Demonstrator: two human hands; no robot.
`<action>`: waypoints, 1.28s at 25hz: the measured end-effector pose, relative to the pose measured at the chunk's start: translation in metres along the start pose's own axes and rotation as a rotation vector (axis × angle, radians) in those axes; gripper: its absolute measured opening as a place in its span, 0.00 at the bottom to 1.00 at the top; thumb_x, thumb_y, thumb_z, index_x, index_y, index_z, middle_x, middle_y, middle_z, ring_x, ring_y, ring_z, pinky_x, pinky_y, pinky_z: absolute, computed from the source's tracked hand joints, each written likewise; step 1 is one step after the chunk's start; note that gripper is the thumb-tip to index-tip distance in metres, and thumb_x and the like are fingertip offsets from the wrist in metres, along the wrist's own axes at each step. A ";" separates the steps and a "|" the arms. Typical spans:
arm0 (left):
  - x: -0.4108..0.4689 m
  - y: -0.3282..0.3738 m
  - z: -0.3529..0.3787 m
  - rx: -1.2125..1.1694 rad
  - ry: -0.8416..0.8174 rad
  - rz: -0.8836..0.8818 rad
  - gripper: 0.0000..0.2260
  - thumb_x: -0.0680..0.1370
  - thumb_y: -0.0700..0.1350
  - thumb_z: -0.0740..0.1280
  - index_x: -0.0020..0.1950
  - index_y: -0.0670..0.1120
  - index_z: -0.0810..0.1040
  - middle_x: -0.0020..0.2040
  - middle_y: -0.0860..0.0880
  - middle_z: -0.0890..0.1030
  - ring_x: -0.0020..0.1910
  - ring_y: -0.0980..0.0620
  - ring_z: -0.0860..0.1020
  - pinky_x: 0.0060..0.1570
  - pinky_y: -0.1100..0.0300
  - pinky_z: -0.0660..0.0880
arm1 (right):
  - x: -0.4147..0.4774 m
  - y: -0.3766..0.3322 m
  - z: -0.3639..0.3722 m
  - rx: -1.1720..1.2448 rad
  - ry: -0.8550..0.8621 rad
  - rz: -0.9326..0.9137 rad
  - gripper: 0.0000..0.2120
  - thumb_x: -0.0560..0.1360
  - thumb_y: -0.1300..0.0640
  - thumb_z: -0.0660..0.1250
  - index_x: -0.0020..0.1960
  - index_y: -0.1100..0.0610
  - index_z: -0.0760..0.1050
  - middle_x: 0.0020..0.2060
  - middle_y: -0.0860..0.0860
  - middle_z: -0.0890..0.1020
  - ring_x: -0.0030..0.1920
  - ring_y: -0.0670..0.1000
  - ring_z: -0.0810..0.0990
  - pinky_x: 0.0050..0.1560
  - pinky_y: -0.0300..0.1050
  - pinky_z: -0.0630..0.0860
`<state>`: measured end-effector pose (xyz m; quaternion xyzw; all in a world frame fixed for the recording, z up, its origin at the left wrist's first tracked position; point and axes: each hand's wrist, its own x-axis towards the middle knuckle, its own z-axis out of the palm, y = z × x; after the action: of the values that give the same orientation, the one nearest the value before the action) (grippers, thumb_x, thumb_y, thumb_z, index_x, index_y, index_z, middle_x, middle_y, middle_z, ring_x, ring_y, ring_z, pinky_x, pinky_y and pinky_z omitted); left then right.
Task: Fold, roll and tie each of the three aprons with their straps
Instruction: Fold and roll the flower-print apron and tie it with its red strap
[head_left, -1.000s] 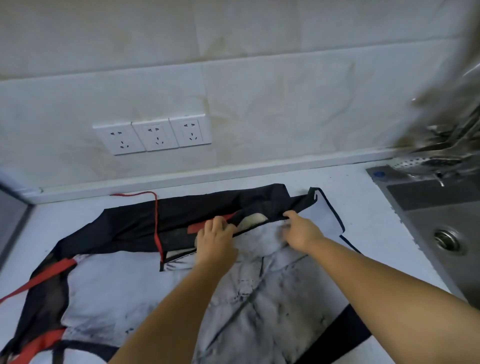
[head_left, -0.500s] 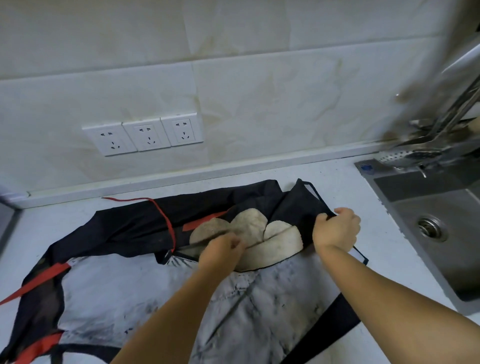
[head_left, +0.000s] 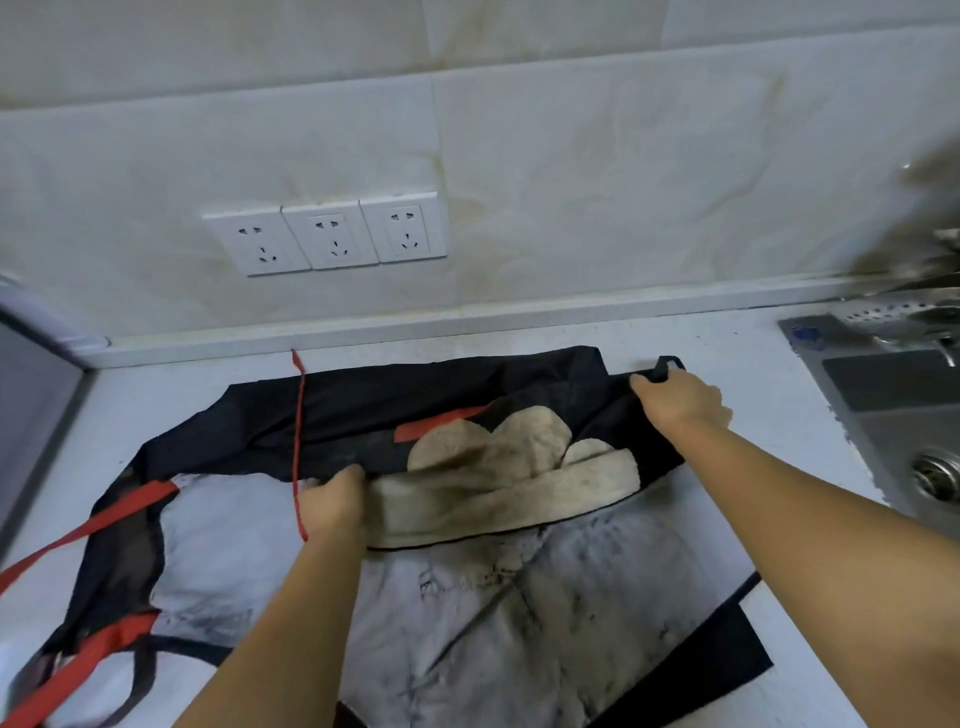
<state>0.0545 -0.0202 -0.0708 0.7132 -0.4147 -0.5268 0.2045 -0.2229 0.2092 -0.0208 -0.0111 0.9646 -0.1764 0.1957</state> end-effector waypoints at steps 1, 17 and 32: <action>0.006 0.001 -0.002 -0.077 -0.044 -0.074 0.16 0.70 0.44 0.72 0.57 0.43 0.77 0.52 0.44 0.81 0.49 0.43 0.79 0.57 0.49 0.77 | 0.004 0.002 -0.003 0.058 0.029 0.014 0.15 0.76 0.45 0.57 0.54 0.54 0.73 0.39 0.50 0.75 0.60 0.58 0.72 0.61 0.53 0.67; -0.005 0.015 0.005 0.108 -0.214 0.029 0.08 0.80 0.43 0.64 0.53 0.38 0.75 0.40 0.43 0.75 0.36 0.47 0.73 0.34 0.56 0.71 | 0.030 -0.001 0.004 0.234 -0.050 -0.007 0.34 0.76 0.51 0.62 0.78 0.49 0.52 0.68 0.56 0.71 0.68 0.62 0.67 0.67 0.58 0.66; -0.006 0.001 0.012 0.136 -0.208 0.089 0.09 0.80 0.45 0.65 0.53 0.39 0.73 0.45 0.44 0.79 0.46 0.40 0.80 0.49 0.47 0.79 | 0.037 -0.001 0.031 -0.248 0.070 0.024 0.07 0.71 0.58 0.65 0.45 0.56 0.67 0.53 0.55 0.73 0.60 0.57 0.65 0.56 0.49 0.66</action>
<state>0.0424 -0.0137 -0.0712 0.6479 -0.4996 -0.5590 0.1345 -0.2449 0.1947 -0.0610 -0.0172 0.9853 -0.0539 0.1609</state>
